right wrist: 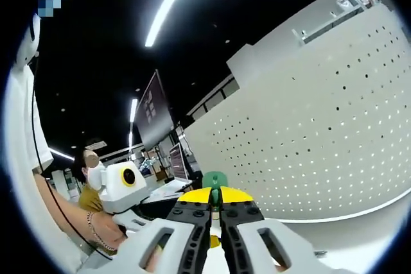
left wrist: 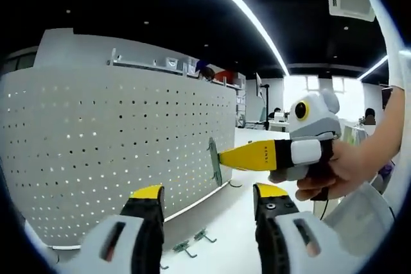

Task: Insert the hook assembly into the mounting plate slot until the hook locks in place.

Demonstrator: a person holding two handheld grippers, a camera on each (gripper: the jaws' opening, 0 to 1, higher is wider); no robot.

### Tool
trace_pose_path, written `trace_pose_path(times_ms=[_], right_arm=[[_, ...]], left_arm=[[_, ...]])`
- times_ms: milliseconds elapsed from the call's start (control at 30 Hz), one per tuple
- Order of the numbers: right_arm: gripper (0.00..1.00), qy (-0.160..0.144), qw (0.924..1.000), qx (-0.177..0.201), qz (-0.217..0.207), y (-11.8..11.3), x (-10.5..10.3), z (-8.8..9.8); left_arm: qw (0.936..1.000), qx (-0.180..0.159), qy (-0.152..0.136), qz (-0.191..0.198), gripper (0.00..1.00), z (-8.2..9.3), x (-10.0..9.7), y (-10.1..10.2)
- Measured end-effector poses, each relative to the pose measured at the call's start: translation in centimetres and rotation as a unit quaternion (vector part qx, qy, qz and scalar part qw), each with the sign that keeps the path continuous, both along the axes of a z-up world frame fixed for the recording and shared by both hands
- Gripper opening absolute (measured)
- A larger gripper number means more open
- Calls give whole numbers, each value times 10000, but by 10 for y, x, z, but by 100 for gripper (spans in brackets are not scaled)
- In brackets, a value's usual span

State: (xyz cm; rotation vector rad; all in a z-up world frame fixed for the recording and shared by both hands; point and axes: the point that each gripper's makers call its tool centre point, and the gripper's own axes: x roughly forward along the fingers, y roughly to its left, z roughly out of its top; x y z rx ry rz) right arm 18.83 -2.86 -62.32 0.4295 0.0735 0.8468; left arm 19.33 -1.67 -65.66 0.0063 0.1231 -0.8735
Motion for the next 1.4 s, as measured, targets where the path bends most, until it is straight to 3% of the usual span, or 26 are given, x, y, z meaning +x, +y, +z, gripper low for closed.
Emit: trace_pose_path(times_ms=[133, 400, 633, 700, 1067, 1400], right_arm=[[0, 26, 10000, 43, -16, -1, 0, 0], [0, -86, 9999, -84, -57, -2, 1, 5], [1, -513, 9953, -581, -582, -14, 17, 26], [1, -546, 9923, -772, -799, -21, 24, 26], [1, -640, 9856, -1085, -1126, -31, 47, 41], [1, -697, 9750, -1356, -1613, -53, 79, 58]], left_arm=[[10000, -12, 32, 38, 89, -2, 2, 1], [9999, 63, 68, 38, 85, -7, 0, 3], [9997, 135, 195, 68, 81, -17, -5, 18], [9996, 162, 228, 100, 80, -20, -6, 25], [9985, 367, 355, 205, 79, -33, -16, 56], [9969, 624, 456, 149, 77, -45, -30, 70]])
